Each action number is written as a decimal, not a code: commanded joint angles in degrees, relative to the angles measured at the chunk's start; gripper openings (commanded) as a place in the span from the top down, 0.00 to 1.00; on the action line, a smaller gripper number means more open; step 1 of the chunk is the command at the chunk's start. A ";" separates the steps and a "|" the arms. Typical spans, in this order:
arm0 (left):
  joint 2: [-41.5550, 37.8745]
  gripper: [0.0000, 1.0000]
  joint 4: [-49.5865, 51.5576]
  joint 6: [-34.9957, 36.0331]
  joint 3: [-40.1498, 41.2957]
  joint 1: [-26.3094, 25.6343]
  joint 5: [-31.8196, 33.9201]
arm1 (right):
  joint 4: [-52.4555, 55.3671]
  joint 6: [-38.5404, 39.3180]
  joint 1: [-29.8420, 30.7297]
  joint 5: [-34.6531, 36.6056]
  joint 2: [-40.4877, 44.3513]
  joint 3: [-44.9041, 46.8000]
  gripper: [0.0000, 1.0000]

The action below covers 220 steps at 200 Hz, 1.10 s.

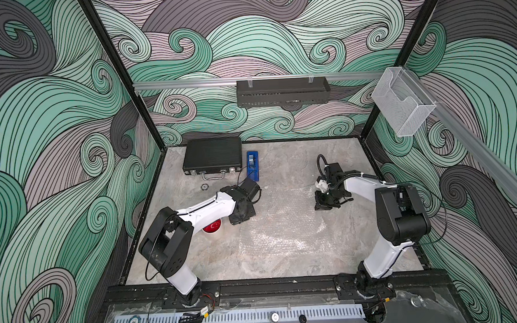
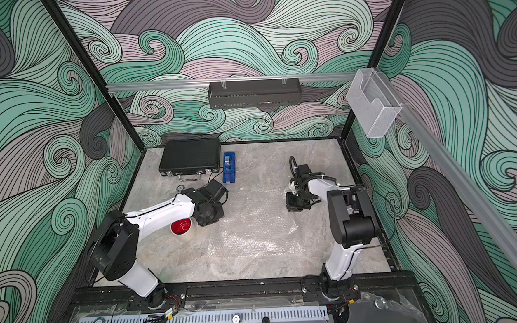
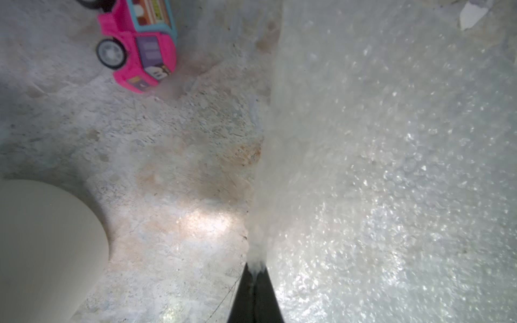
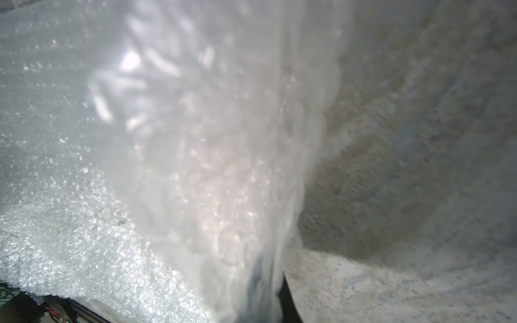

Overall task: Wrap mugs in bubble wrap
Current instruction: Move the bubble wrap to the center of the board, then pick up the mug from the center of the board.

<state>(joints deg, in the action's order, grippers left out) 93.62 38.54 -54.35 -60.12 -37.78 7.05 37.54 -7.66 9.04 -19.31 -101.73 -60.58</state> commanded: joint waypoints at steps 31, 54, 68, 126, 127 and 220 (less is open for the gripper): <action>-3.61 0.91 3.19 -2.02 2.29 -0.54 3.23 | 3.99 1.28 2.52 0.92 -3.08 -5.17 0.91; -3.41 0.73 5.24 0.31 0.04 0.07 4.54 | 4.77 0.31 2.63 2.99 -1.72 -4.29 0.91; -3.30 0.70 6.11 2.12 -1.87 0.55 4.83 | 4.91 -0.39 2.57 4.53 -0.38 -3.02 0.91; -17.07 0.55 12.77 17.17 -8.12 1.65 13.10 | 9.10 -2.32 2.30 12.59 6.36 -3.92 0.44; -17.47 0.55 12.87 17.39 -8.01 1.74 13.49 | 9.20 -2.25 2.30 12.83 6.67 -3.97 0.43; -44.08 0.19 15.80 9.88 13.32 31.50 -7.76 | -37.00 -29.46 21.18 -15.62 18.77 1.73 0.23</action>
<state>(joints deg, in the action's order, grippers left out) 47.13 51.18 -44.21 -47.37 -7.05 7.20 9.93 -29.50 20.67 -30.02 -75.31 -56.84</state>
